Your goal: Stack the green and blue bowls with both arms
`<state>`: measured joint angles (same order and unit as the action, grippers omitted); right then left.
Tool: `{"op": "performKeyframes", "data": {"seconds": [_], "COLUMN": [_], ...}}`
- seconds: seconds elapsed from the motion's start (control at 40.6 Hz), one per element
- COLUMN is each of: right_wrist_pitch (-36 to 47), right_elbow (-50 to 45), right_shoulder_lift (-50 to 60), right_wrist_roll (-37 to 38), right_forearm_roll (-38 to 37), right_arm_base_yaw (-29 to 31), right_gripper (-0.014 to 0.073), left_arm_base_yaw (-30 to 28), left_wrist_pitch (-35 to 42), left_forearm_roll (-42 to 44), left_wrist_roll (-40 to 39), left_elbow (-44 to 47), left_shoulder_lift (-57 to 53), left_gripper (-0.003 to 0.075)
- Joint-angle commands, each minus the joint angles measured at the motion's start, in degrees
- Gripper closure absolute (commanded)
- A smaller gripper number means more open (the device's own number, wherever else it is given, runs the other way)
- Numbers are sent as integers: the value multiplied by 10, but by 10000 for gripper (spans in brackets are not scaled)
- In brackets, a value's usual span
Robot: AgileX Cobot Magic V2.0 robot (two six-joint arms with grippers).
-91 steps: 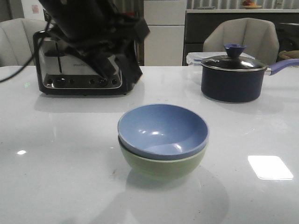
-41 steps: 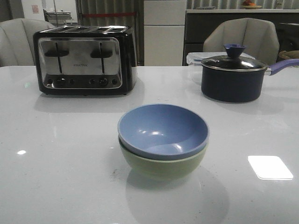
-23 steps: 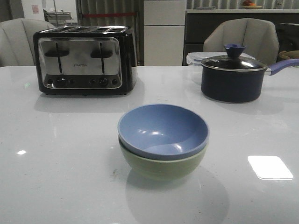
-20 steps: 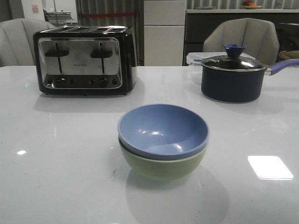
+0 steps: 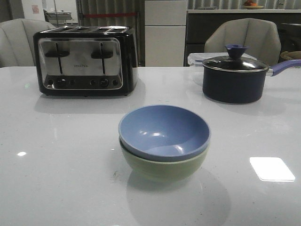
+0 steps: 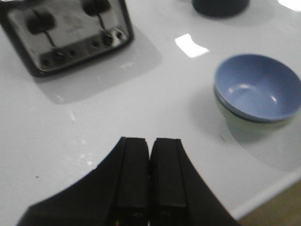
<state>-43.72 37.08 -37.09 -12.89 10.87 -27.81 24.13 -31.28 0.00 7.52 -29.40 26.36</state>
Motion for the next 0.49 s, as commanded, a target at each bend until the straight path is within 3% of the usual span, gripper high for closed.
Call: {"op": "performKeyframes", "data": {"seconds": [0.0,0.148,0.295,0.467], "right_wrist_pitch": [35,35,35,35], "right_elbow": [14,14,14,14], "right_shoulder_lift": [1,1,1,1], "right_wrist_roll": [-7,-7,-7,-7], "right_forearm_roll": [4,4,4,4], "right_arm_base_yaw": [1,1,1,1], "right_gripper": [536,536,536,536], "left_arm_base_yaw": [-53,-130,-169,-186], "left_wrist_pitch": [110,172,223,263], "left_forearm_roll": [0,-18,-36,19], "left_wrist_roll": [-2,-2,-5,-115], "left_elbow": [29,109,180,248], "left_shoulder_lift": [-53,-159,-220,-255], "left_gripper": [627,627,627,627]}}
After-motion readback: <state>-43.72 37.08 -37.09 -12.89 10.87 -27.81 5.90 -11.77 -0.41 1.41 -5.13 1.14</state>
